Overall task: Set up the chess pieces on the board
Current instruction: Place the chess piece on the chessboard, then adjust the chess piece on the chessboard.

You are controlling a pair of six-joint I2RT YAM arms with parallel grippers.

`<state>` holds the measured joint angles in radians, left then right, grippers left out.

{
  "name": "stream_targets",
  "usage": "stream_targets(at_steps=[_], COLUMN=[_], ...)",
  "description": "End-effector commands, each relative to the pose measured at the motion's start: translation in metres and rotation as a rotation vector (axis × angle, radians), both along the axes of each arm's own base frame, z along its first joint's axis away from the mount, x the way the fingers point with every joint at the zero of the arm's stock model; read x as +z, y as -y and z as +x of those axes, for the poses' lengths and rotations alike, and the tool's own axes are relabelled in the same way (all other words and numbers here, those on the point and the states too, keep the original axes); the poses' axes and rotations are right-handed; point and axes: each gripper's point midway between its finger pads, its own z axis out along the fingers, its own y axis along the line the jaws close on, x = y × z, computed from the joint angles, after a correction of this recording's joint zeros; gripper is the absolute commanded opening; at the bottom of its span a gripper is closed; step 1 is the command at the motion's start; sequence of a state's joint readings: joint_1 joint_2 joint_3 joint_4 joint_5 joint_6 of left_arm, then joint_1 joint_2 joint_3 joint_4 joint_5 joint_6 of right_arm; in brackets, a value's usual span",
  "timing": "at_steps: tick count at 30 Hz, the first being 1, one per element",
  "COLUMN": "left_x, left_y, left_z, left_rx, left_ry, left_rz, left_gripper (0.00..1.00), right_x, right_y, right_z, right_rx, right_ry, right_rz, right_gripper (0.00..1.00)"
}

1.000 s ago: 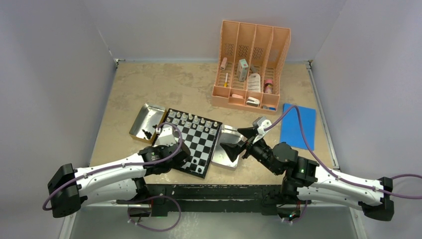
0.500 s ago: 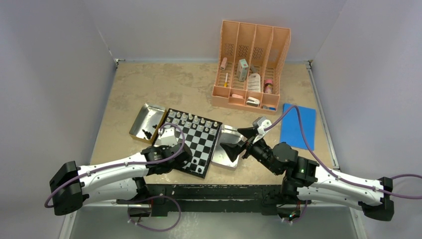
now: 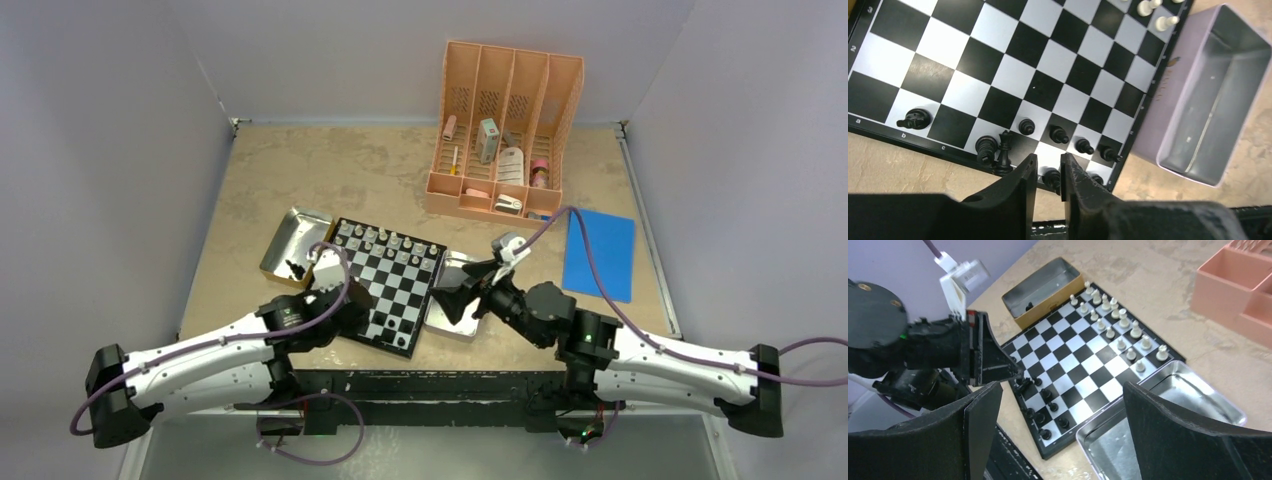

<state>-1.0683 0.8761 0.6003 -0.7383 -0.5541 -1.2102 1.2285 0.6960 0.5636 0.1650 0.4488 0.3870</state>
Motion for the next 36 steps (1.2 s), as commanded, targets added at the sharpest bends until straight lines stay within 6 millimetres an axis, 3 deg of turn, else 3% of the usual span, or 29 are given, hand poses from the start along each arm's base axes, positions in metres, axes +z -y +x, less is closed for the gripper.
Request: stream_targets(at_steps=[1,8,12,19,24,26,31,36], left_x=[0.044,0.112,0.131,0.117,0.117,0.121,0.127,0.117], left_y=[0.007,-0.014,-0.023,-0.023,-0.031,-0.044,-0.064,-0.07], left_z=[0.009,0.024,0.035,0.073,0.107,0.12,0.135,0.134], left_rx=[-0.041,-0.061,-0.08,-0.145,-0.174,-0.162,-0.192,-0.269], left_ry=[0.107,0.275,0.306,0.233,0.18,0.171,0.191,0.207], left_rz=[-0.072,-0.058,0.016,0.068,-0.107,-0.21,-0.399,-0.362], left_gripper=[0.26,0.38,0.41,0.47,0.48,0.48,0.48,0.48], right_x=[0.029,0.005,-0.013,-0.059,-0.078,-0.082,-0.097,-0.123], right_y=[-0.025,-0.07,-0.094,-0.134,-0.151,-0.155,-0.164,-0.171], right_z=[-0.002,-0.016,-0.025,-0.044,-0.051,-0.053,-0.057,-0.056], right_rx=[0.042,0.207,0.282,0.356,0.372,0.38,0.389,0.378], right_ry=[-0.026,-0.068,-0.117,-0.165,-0.162,-0.164,-0.173,-0.194], right_rz=[0.102,0.033,-0.001,-0.145,-0.205,-0.215,-0.266,-0.36], right_gripper=[0.88,0.56,0.41,0.39,0.35,0.32,0.32,0.33])
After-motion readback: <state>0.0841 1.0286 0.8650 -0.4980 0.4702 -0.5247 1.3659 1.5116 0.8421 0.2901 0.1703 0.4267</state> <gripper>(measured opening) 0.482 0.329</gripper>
